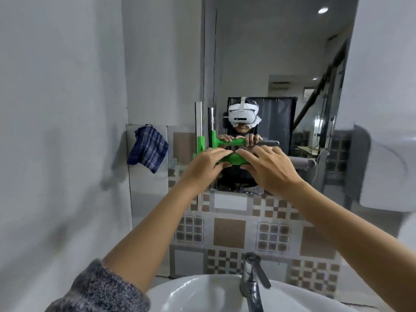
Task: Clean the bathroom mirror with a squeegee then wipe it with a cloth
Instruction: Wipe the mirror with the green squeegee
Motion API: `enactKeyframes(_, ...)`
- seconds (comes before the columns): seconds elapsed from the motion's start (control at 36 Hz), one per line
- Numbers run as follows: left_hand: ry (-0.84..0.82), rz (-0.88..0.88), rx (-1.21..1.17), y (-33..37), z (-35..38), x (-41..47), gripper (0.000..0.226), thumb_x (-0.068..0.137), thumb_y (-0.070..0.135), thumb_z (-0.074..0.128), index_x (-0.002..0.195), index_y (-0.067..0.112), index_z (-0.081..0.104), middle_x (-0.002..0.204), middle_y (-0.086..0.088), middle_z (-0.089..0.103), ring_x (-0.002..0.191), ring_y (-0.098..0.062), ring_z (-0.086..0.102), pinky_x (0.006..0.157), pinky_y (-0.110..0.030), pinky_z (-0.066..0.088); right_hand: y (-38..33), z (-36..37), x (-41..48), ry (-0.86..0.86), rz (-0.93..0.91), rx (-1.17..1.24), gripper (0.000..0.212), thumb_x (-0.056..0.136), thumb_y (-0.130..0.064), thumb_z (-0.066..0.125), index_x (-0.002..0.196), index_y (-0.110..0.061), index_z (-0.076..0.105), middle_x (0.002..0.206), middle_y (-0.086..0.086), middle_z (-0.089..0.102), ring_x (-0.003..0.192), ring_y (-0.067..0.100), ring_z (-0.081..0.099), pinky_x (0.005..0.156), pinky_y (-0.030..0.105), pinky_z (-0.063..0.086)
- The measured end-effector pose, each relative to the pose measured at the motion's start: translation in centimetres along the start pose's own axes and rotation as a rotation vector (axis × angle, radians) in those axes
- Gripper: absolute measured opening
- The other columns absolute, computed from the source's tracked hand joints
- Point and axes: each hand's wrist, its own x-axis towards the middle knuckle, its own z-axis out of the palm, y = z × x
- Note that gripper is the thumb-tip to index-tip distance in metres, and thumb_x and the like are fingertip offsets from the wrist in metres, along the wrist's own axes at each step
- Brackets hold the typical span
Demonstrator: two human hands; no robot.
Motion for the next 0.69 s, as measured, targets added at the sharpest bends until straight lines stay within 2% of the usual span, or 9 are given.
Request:
enactKeyframes(0.11, 0.067, 0.095, -0.004, 0.8, -0.6, 4.4, 0.04, 0.083, 0.005, 0.061, 0.122, 0.001, 0.054, 0.121, -0.015, 0.061, 0.113, -0.024, 0.056, 0.101, -0.029, 0.04, 2.3, -1.5, 2.1, 0.034, 0.081, -0.021, 0.036, 0.09, -0.025, 0.052, 0.123, -0.01, 0.05, 0.1, 0.013, 0.062, 0.088, 0.034, 0.06, 0.074, 0.043, 0.046)
enactKeyframes(0.19, 0.136, 0.147, 0.003, 0.8, -1.3, 7.9, 0.04, 0.083, 0.006, 0.062, 0.122, 0.002, 0.055, 0.12, -0.013, 0.062, 0.11, -0.023, 0.057, 0.099, -0.029, 0.042, 4.3, -2.7, 4.3, 0.126, 0.095, -0.075, 0.035, 0.091, -0.025, 0.052, 0.122, -0.011, 0.051, 0.096, 0.012, 0.062, 0.084, 0.032, 0.059, 0.07, 0.041, 0.045)
enactKeyframes(0.28, 0.247, 0.155, 0.039, 0.4, -1.9, 11.3, 0.04, 0.084, 0.007, 0.062, 0.123, 0.003, 0.054, 0.123, -0.012, 0.06, 0.117, -0.023, 0.053, 0.103, -0.034, 0.04, 6.3, -3.8, 7.2, 0.191, 0.1, -0.113, 0.035, 0.091, -0.026, 0.053, 0.124, -0.014, 0.05, 0.092, 0.01, 0.061, 0.08, 0.03, 0.058, 0.068, 0.04, 0.043)
enactKeyframes(0.33, 0.357, 0.119, 0.04, 0.3, -2.1, 12.9, 0.039, 0.087, 0.008, 0.059, 0.125, 0.002, 0.053, 0.128, -0.013, 0.056, 0.122, -0.023, 0.048, 0.107, -0.033, 0.035, 7.7, -4.5, 9.3, 0.212, 0.118, -0.127, 0.039, 0.09, -0.028, 0.053, 0.127, -0.017, 0.047, 0.094, 0.01, 0.061, 0.082, 0.029, 0.058, 0.07, 0.039, 0.042)
enactKeyframes(0.42, 0.513, 0.046, -0.002, 0.1, -2.1, 13.8, 0.041, 0.092, 0.02, 0.05, 0.128, -0.001, 0.048, 0.133, -0.014, 0.051, 0.127, -0.022, 0.042, 0.109, -0.021, 0.025, 9.6, -5.3, 12.3, 0.224, 0.152, -0.132, 0.046, 0.091, -0.031, 0.051, 0.135, -0.025, 0.04, 0.098, 0.009, 0.06, 0.086, 0.029, 0.057, 0.073, 0.038, 0.04)
enactKeyframes(0.47, 0.567, 0.001, -0.016, -0.5, -1.4, 13.5, 0.048, 0.094, 0.03, 0.041, 0.132, 0.001, 0.044, 0.137, -0.01, 0.046, 0.131, -0.018, 0.036, 0.109, -0.014, 0.019, 10.7, -5.9, 14.1, 0.229, 0.165, -0.138, 0.048, 0.093, -0.032, 0.046, 0.139, -0.029, 0.034, 0.101, 0.01, 0.059, 0.091, 0.029, 0.055, 0.077, 0.038, 0.039)
enactKeyframes(0.53, 0.602, -0.067, -0.038, -1.4, -0.2, 12.7, 0.047, 0.094, 0.03, 0.039, 0.133, 0.004, 0.042, 0.137, -0.008, 0.044, 0.131, -0.013, 0.032, 0.109, -0.011, 0.016, 11.5, -6.6, 15.8, 0.227, 0.166, -0.138, 0.05, 0.094, -0.033, 0.042, 0.142, -0.033, 0.027, 0.105, 0.01, 0.056, 0.096, 0.028, 0.053, 0.081, 0.038, 0.037)
enactKeyframes(0.61, 0.603, -0.145, -0.05, -3.1, 2.4, 11.1, 0.04, 0.092, 0.024, 0.042, 0.128, 0.006, 0.045, 0.129, -0.015, 0.051, 0.124, -0.014, 0.039, 0.108, -0.012, 0.021, 12.5, -7.6, 18.2, 0.207, 0.159, -0.118, 0.047, 0.099, -0.032, 0.032, 0.144, -0.037, 0.02, 0.108, 0.01, 0.054, 0.1, 0.026, 0.05, 0.084, 0.037, 0.034)
enactKeyframes(0.69, 0.531, -0.217, -0.04, -4.9, 5.0, 9.3, 0.045, 0.092, 0.034, 0.039, 0.129, 0.008, 0.044, 0.129, -0.012, 0.052, 0.122, -0.018, 0.046, 0.104, -0.025, 0.036, 13.1, -7.9, 20.5, 0.211, 0.14, -0.127, 0.046, 0.1, -0.032, 0.03, 0.144, -0.038, 0.019, 0.112, 0.01, 0.055, 0.103, 0.027, 0.049, 0.085, 0.037, 0.034)
